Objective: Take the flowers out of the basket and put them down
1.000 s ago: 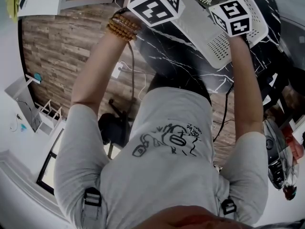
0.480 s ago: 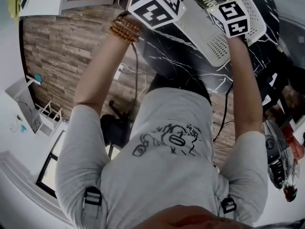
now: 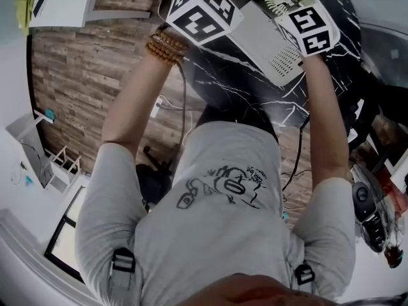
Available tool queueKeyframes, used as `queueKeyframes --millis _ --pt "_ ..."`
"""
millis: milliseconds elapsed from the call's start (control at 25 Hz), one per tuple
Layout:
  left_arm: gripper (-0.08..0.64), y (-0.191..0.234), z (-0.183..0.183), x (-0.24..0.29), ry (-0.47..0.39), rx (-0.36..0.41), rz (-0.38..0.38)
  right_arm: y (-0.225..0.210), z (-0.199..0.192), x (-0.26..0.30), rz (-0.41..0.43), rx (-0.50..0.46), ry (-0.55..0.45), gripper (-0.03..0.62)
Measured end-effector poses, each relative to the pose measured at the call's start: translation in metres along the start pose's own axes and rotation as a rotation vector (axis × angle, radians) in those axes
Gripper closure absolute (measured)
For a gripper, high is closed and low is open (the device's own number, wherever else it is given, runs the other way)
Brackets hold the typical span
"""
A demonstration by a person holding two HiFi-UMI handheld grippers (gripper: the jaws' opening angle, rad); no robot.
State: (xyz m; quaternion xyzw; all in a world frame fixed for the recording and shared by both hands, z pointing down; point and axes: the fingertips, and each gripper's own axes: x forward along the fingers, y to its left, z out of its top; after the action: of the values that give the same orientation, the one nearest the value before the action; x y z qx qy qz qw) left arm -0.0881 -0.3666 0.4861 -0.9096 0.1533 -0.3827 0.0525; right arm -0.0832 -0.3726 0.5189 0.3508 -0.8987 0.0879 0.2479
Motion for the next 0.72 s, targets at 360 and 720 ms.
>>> queueKeyframes --millis 360,720 --pt "0.318 -0.004 0.046 -0.039 -0.052 0.019 0.030 0.004 0.043 -0.043 -0.016 -0.028 -0.020 0.301" --pt "0.318 -0.011 0.096 -0.084 -0.097 0.055 0.052 0.012 0.090 -0.092 -0.034 -0.053 -0.036 0.301"
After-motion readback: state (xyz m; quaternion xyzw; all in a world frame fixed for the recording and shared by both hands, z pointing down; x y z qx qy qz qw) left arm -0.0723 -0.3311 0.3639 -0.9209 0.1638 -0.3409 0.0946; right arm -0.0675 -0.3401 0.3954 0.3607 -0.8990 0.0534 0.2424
